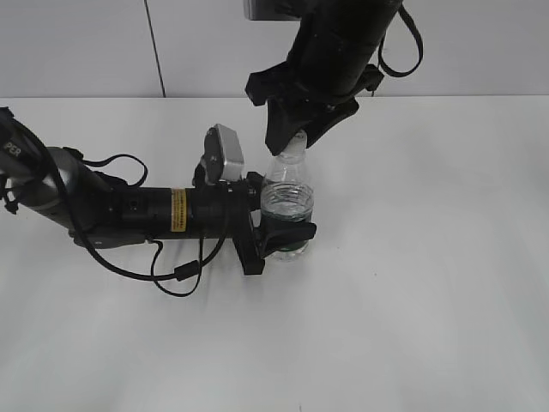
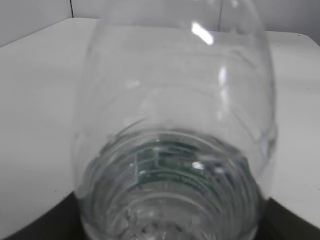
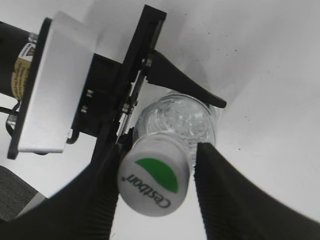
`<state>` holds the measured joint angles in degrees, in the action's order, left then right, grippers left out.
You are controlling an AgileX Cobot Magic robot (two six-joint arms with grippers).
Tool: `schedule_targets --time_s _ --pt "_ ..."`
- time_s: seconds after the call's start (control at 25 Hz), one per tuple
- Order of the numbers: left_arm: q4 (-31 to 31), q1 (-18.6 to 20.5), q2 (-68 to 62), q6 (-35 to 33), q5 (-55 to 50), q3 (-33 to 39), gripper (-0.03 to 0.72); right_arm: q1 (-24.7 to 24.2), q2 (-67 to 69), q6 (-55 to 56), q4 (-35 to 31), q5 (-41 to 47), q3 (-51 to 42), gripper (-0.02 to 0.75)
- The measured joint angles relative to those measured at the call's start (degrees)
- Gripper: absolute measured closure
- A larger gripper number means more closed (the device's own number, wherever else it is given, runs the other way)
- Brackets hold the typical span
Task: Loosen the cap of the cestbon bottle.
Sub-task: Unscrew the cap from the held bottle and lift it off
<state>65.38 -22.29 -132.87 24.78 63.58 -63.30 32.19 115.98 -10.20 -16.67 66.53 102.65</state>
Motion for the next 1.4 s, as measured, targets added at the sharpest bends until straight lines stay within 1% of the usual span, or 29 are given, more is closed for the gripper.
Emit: schedule_targets --time_s 0.04,0.08,0.2,0.28,0.36,0.52,0.6,0.72,0.76,0.84,1.0,1.24,1.4 --pt "0.0 0.0 0.0 0.0 0.0 0.0 0.282 0.0 0.0 -0.4 -0.1 0.0 0.0 0.416" --pt "0.0 0.0 0.0 0.0 0.0 0.0 0.282 0.0 0.0 -1.2 -0.1 0.0 0.0 0.427" --pt "0.0 0.0 0.0 0.0 0.0 0.0 0.282 0.0 0.0 -7.0 -0.3 0.6 0.0 0.427" --pt "0.0 0.0 0.0 -0.1 0.0 0.0 0.282 0.0 0.0 -13.3 -0.5 0.9 0.0 0.427" --pt "0.1 0.0 0.0 -0.2 0.0 0.0 0.282 0.0 0.0 -22.5 -0.5 1.2 0.0 0.427" --pt "0.1 0.0 0.0 -0.4 0.0 0.0 0.282 0.0 0.0 -47.5 -0.5 1.4 0.0 0.430" --pt "0.1 0.0 0.0 -0.4 0.0 0.0 0.282 0.0 0.0 -63.3 -0.7 1.5 0.0 0.433" --pt "0.1 0.0 0.0 -0.3 0.0 0.0 0.282 0.0 -0.1 -84.0 -0.7 1.5 0.0 0.434" --pt "0.1 0.0 0.0 -0.3 0.0 0.0 0.282 0.0 -0.1 -89.6 -0.5 1.5 0.0 0.434" --pt "0.2 0.0 0.0 -0.3 0.0 0.0 0.282 0.0 -0.1 -96.7 -0.3 1.4 0.0 0.434" --pt "0.2 0.0 0.0 -0.3 0.0 0.0 0.282 0.0 -0.1 -101.0 -0.3 1.1 0.0 0.434" --pt "0.3 0.0 0.0 -0.3 0.1 0.0 0.282 0.0 -0.7 -101.5 0.0 1.4 -0.1 0.435" --pt "0.6 0.0 0.0 -0.1 0.2 0.0 0.282 0.0 -3.4 -101.4 0.2 2.4 -0.2 0.447"
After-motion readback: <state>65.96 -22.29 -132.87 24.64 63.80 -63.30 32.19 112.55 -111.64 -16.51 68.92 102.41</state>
